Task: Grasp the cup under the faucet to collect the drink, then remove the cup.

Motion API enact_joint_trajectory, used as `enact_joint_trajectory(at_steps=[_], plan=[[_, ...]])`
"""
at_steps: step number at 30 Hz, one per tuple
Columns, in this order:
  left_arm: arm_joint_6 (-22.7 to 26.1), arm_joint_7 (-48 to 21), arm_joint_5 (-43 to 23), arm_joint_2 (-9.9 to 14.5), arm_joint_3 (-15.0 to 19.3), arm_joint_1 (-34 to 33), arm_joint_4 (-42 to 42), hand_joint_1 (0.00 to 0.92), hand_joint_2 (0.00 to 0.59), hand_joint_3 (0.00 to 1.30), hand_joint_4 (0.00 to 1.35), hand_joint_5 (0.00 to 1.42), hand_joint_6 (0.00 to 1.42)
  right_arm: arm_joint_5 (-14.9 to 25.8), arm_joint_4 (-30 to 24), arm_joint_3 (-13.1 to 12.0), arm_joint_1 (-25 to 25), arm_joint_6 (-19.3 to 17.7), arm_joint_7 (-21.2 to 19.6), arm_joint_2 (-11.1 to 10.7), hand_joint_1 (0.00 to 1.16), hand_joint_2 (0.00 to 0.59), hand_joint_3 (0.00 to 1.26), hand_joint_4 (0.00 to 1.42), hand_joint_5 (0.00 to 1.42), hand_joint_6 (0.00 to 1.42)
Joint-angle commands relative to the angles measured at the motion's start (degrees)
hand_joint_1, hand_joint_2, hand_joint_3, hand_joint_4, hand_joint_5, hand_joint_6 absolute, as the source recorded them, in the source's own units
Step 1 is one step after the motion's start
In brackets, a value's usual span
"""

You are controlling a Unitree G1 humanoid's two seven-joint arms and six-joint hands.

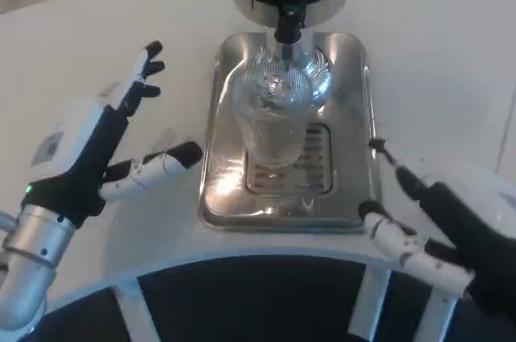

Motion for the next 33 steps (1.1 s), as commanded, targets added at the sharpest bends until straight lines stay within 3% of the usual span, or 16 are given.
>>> enact_joint_trajectory(at_steps=[1, 5, 11, 17, 24, 33], plan=[[-1.80, -3.74, -0.61, 3.41, 1.19, 6.13, -6.69, 0.000, 0.047, 0.04, 0.11, 0.24, 0.12, 5.55, 3.73, -2.74, -8.48, 8.27, -1.19, 0.06, 0.05, 0.505, 0.00, 0.00, 0.00, 0.00], [-1.77, -5.89, -1.40, 4.39, 2.67, 9.90, -10.96, 0.000, 0.055, 0.05, 0.11, 0.24, 0.12, 9.43, 6.72, -2.92, -14.30, 13.92, -2.86, -0.99, 0.05, 0.540, 0.00, 0.00, 0.00, 0.00], [-2.77, -7.93, -0.85, 6.78, 5.21, 16.07, -16.95, 0.000, 0.057, 0.08, 0.12, 0.24, 0.13, 16.03, 11.68, -1.62, -22.06, 19.54, -7.13, -2.53, 0.06, 0.564, 0.00, 0.00, 0.00, 0.00], [-2.80, -9.28, -1.27, 7.55, 6.89, 19.25, -18.42, 0.000, 0.058, 0.09, 0.12, 0.24, 0.13, 20.18, 12.94, 1.36, -26.72, 22.04, -11.64, -4.45, 0.06, 0.568, 0.00, 0.00, 0.00, 0.00], [-2.80, -10.39, -1.59, 7.77, 8.54, 20.58, -18.53, 0.000, 0.059, 0.09, 0.12, 0.23, 0.13, 24.30, 12.32, 4.84, -30.23, 24.90, -15.67, -5.21, 0.06, 0.570, 0.00, 0.00, 0.00, 0.00], [-2.66, -11.30, -1.63, 7.77, 9.95, 21.68, -18.70, 0.000, 0.060, 0.10, 0.12, 0.23, 0.14, 30.21, 13.19, 6.55, -34.52, 27.75, -18.93, -7.23, 0.04, 0.563, 0.00, 0.00, 0.00, 0.00]])
